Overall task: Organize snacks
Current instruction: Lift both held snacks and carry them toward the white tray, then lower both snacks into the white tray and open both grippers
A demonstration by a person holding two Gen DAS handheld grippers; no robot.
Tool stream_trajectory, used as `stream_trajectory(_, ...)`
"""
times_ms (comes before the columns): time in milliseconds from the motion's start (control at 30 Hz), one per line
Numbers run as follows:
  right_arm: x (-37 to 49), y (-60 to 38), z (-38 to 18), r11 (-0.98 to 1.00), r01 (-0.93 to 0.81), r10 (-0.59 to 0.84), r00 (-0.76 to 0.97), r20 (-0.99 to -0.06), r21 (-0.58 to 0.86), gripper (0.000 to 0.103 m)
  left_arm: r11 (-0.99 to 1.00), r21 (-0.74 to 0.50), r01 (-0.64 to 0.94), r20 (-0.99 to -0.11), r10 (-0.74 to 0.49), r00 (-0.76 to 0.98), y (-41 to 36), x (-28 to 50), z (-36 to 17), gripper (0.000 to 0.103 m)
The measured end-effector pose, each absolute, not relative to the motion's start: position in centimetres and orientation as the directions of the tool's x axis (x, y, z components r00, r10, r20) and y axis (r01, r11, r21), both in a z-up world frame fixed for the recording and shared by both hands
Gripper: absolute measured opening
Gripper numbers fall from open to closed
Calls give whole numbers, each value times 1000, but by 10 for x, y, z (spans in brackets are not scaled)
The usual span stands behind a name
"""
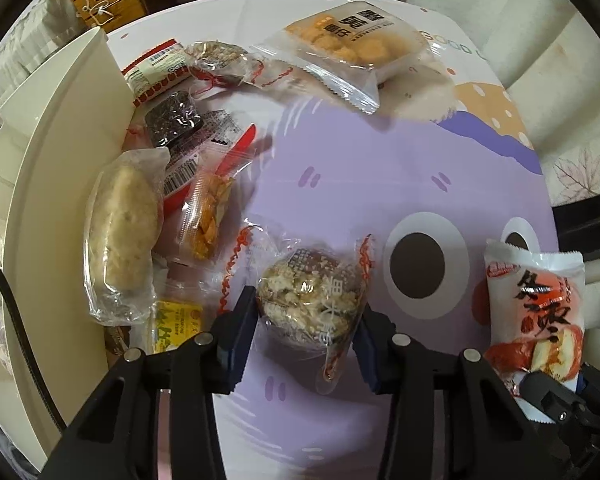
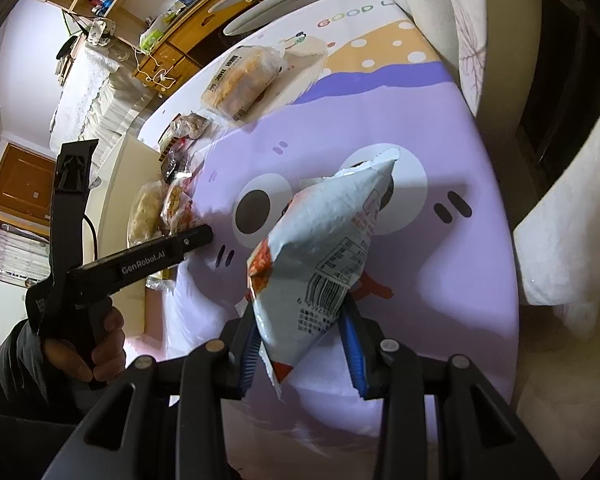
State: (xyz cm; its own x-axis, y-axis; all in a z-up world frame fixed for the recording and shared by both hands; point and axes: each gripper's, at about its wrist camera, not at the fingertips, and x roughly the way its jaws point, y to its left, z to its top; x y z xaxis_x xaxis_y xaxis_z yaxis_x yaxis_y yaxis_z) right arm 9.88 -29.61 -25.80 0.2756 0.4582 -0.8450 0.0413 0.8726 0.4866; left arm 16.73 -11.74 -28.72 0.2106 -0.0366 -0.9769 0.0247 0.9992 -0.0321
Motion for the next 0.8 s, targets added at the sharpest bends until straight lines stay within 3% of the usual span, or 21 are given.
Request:
stream_trajectory(367,86,-278,-248,874,81,421,366,-830,479,37,991,-59,117,-980,-80,182,-102,140,-264,42)
stream_trajectory(800,35,-228,-207,866,183,332,485,-809,465,37,948,-105,300,-960,-176,218,-64,102,-184,42)
